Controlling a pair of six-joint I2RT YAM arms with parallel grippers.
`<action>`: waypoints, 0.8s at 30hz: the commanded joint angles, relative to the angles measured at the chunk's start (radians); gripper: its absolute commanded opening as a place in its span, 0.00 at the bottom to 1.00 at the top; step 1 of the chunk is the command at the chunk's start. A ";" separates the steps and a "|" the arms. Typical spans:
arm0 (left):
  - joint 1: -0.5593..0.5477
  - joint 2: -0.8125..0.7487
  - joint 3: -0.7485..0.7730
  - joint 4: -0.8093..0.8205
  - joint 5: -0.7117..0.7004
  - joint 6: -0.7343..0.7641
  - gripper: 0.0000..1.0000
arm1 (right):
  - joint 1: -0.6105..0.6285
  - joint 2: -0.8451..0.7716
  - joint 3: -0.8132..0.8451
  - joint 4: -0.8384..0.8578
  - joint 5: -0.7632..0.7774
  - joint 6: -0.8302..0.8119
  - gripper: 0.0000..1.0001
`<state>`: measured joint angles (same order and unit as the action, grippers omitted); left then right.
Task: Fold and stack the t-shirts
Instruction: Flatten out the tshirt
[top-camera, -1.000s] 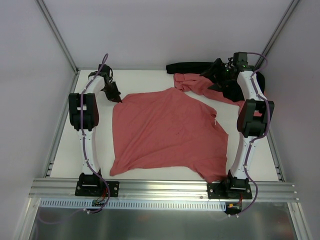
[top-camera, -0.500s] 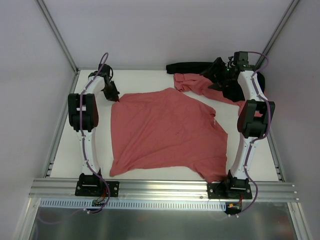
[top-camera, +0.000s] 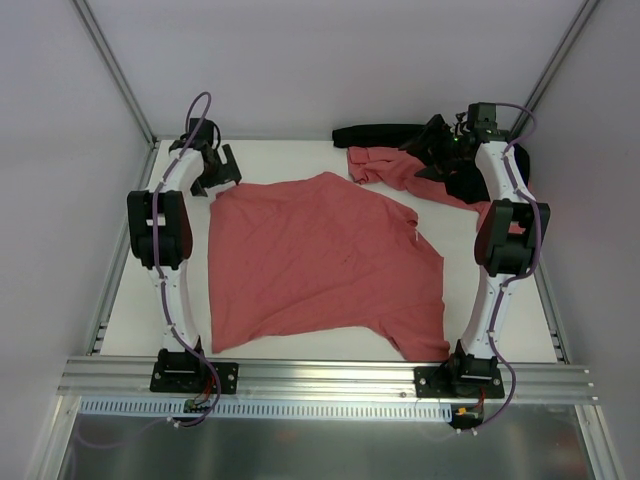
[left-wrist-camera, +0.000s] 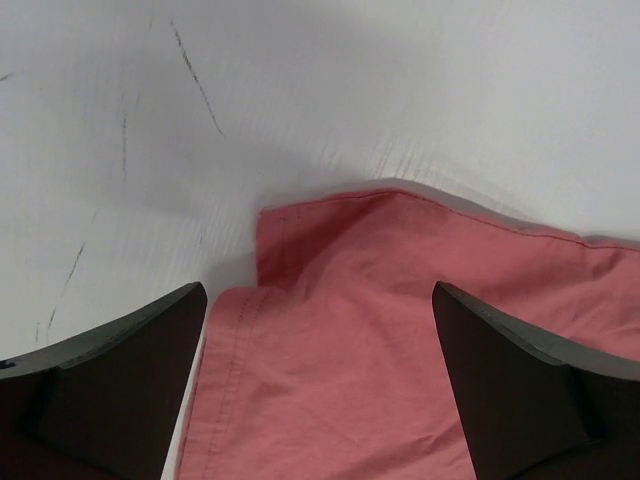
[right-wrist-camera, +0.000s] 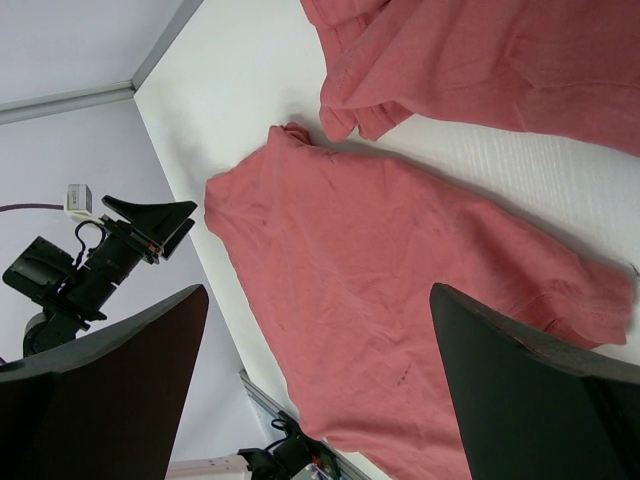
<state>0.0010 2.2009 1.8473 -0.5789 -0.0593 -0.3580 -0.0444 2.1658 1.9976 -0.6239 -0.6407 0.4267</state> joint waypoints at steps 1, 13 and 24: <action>0.004 -0.084 -0.026 0.034 -0.031 0.024 0.99 | 0.000 -0.077 0.001 0.012 -0.036 0.000 1.00; 0.004 -0.067 -0.151 0.162 -0.011 -0.009 0.99 | -0.012 -0.095 0.007 -0.049 -0.045 -0.048 0.99; 0.057 -0.162 -0.281 0.332 -0.007 -0.061 0.98 | -0.025 -0.096 0.004 -0.060 -0.056 -0.054 0.99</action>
<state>0.0246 2.1227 1.5730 -0.3115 -0.0681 -0.3843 -0.0624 2.1330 1.9976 -0.6647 -0.6678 0.3870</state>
